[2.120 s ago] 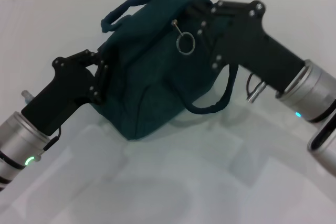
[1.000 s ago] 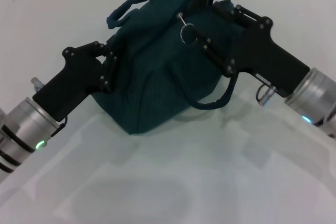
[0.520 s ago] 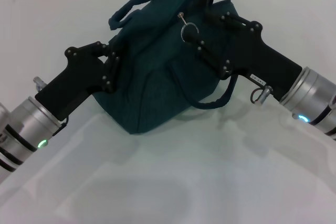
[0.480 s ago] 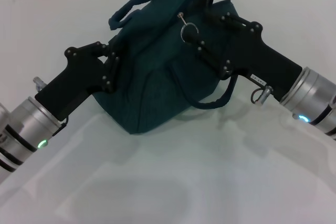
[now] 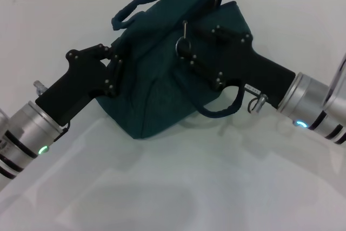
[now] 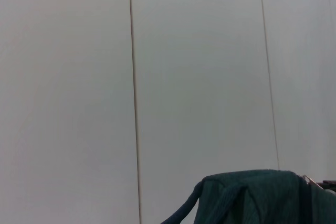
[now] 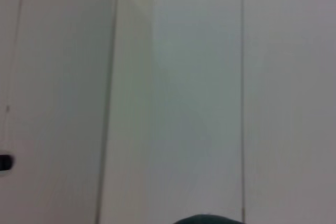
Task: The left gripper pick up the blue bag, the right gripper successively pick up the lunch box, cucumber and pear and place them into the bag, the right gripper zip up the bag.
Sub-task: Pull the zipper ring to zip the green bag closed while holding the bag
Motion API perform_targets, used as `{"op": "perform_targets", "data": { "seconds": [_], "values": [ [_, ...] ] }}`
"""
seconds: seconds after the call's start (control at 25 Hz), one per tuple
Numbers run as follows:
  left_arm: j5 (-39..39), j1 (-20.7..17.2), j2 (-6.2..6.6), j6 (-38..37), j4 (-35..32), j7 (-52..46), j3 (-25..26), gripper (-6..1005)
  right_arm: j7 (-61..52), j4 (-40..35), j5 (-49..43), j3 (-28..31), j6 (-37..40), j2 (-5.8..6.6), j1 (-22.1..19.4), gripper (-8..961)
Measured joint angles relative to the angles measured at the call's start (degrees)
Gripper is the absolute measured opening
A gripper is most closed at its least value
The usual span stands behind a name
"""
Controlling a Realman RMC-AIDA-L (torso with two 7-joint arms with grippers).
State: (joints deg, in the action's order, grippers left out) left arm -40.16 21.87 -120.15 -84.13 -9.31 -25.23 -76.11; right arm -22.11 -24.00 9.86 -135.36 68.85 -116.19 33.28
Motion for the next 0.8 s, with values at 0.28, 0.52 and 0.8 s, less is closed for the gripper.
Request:
{"op": "perform_targets", "data": {
  "seconds": [0.28, 0.52, 0.8],
  "values": [
    [0.01, -0.11, -0.09, -0.06, 0.00, 0.09, 0.00, 42, -0.60, 0.23, -1.16, -0.08, 0.00, 0.01, 0.13, 444],
    [-0.06, -0.25, -0.09, -0.08, 0.00, 0.23, 0.00, 41, -0.72, 0.22, -2.21, -0.18, 0.13, 0.00, 0.05, 400],
    [-0.14, -0.14, -0.17, -0.07, 0.00, 1.43, 0.00, 41, -0.30, 0.32, -2.67, 0.17, 0.01, 0.01, -0.30, 289]
  ]
}}
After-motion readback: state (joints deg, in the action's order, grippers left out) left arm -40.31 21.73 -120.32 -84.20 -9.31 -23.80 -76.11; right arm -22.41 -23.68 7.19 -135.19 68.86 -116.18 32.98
